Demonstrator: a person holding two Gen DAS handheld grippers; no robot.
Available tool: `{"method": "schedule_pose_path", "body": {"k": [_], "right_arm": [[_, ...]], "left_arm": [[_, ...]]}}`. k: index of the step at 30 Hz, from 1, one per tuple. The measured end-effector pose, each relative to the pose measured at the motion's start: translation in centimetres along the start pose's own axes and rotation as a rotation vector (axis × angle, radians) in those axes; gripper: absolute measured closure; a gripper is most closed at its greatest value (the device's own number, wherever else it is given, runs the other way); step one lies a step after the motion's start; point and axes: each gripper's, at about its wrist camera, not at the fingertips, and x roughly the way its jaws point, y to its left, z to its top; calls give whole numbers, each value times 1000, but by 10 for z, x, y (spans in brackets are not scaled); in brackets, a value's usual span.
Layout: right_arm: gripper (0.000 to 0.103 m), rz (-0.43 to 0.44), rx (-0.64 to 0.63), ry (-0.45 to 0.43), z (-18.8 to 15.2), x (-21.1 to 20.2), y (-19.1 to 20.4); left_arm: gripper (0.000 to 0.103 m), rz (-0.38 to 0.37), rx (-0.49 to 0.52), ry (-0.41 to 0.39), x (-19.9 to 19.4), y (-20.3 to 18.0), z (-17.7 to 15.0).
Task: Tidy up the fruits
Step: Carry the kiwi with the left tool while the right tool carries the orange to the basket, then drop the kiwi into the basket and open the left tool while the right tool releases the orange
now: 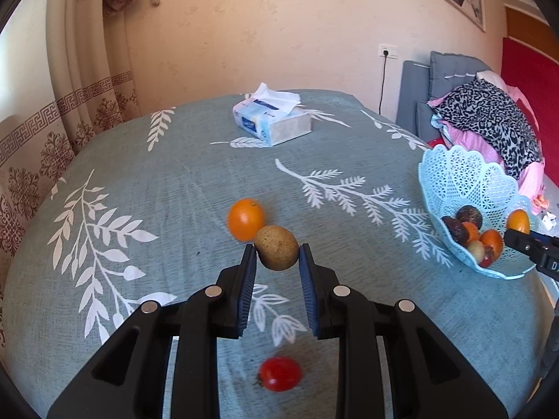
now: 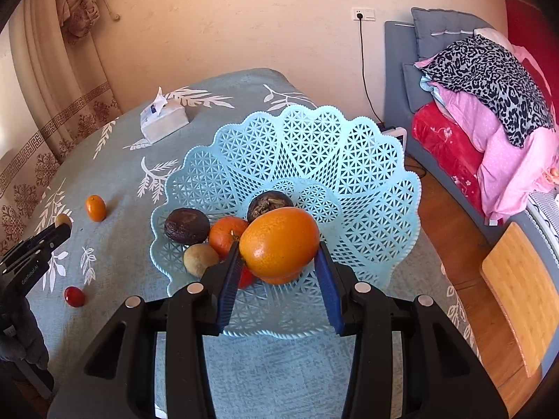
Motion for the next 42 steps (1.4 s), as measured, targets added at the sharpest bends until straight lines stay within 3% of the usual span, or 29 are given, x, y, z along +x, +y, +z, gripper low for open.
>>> {"method": "schedule_pose_path", "body": {"k": [2, 5, 19, 29, 42], "right_arm": [[59, 8, 3, 2, -1, -1, -2], [49, 8, 22, -17, -2, -6, -7], [49, -19, 29, -84, -2, -22, -17], [49, 5, 37, -79, -6, -20, -16], [49, 28, 45, -74, -8, -18, -19]], "left_arm": [[78, -2, 9, -3, -2, -5, 1], [78, -7, 23, -6, -3, -13, 4], [78, -127, 82, 0, 0, -63, 23], [78, -266, 122, 30, 17, -109, 38], [77, -354, 174, 67, 40, -151, 50]]}}
